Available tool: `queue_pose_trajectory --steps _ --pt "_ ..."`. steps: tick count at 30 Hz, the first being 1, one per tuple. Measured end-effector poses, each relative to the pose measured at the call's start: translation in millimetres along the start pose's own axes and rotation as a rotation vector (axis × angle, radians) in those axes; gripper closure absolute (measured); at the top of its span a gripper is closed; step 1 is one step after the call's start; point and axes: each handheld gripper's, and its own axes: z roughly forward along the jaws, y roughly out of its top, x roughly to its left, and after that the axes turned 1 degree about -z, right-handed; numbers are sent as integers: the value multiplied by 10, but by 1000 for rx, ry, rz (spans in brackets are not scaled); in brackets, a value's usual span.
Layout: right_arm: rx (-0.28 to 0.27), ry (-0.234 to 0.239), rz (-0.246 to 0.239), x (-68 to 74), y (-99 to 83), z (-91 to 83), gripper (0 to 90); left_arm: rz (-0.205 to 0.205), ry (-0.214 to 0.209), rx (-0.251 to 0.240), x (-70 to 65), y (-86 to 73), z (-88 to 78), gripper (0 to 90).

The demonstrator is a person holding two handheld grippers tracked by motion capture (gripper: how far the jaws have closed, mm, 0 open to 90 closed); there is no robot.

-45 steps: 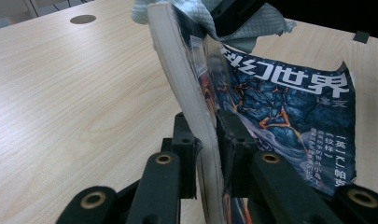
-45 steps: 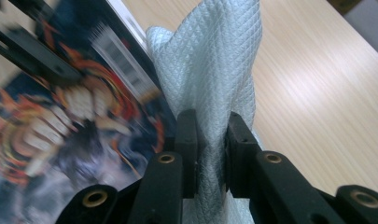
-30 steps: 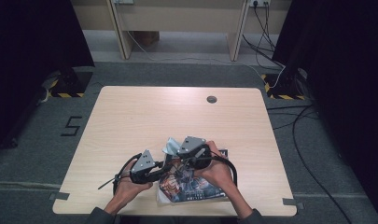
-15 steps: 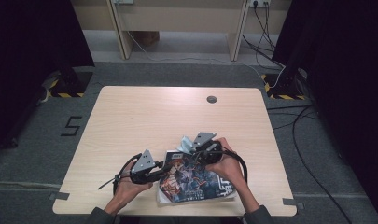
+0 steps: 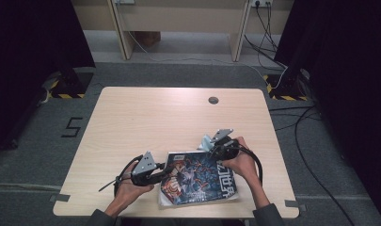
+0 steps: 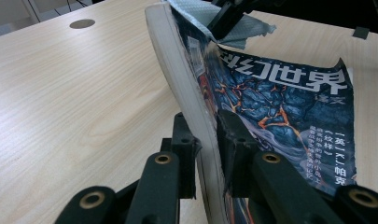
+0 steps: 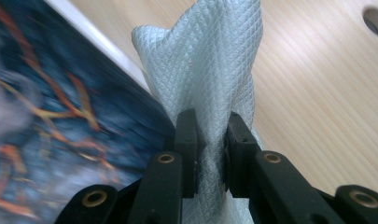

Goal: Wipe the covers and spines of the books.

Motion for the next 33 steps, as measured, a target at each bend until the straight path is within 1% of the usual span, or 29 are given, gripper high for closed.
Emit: queue_pose_trajectory --steps 1,4,7,8,10,12,14,16,17,20,23,24,25,26,27,28,29,31,32,33 --pt "14 -16 17 -45 -44 28 788 -2 0 0 0 0 1 775" --pt "59 -57 30 -135 -151 92 789 1 0 -2 -5 1 0 775" --pt "81 -79 49 -215 -238 133 789 1 -1 -2 -4 2 -2 776" --pt "83 -80 48 -240 -265 141 789 1 -1 -4 -6 1 0 776" --pt "79 -73 70 -267 -302 148 789 1 -1 0 1 0 0 775" --pt "78 -70 72 -274 -311 148 789 -2 -1 0 2 -2 1 776" --pt "74 -64 68 -263 -310 138 790 0 0 1 0 -3 -1 775" --pt "23 -18 61 -208 -252 88 790 -3 -1 0 4 -3 2 775" --pt "11 -7 54 -173 -218 68 790 -2 1 1 4 -4 3 775" --pt "-11 -2 2 -42 -93 20 790 -1 2 2 4 -4 2 775" --pt "-37 9 -40 65 17 -28 790 1 3 0 -2 -4 1 775" --pt "-37 9 -40 65 17 -28 790 1 3 0 -2 -4 1 775" --pt "-25 -11 -77 117 66 -50 789 4 0 -3 -6 1 -2 775" --pt "-13 -28 -93 129 80 -51 789 4 0 -3 -6 1 -2 776" --pt "-10 -28 -96 130 83 -42 789 6 2 2 -6 2 1 775" --pt "-4 -30 -96 128 79 -35 789 6 2 3 -6 0 2 776" --pt "8 -32 -83 125 69 -24 789 6 2 2 -6 -1 2 775" --pt "42 -57 -86 68 36 8 789 6 0 1 -4 1 2 775" --pt "42 -57 -86 68 36 8 789 6 0 1 -4 1 2 776" --pt "64 -70 -63 -5 -36 52 790 7 1 3 -7 1 3 776"
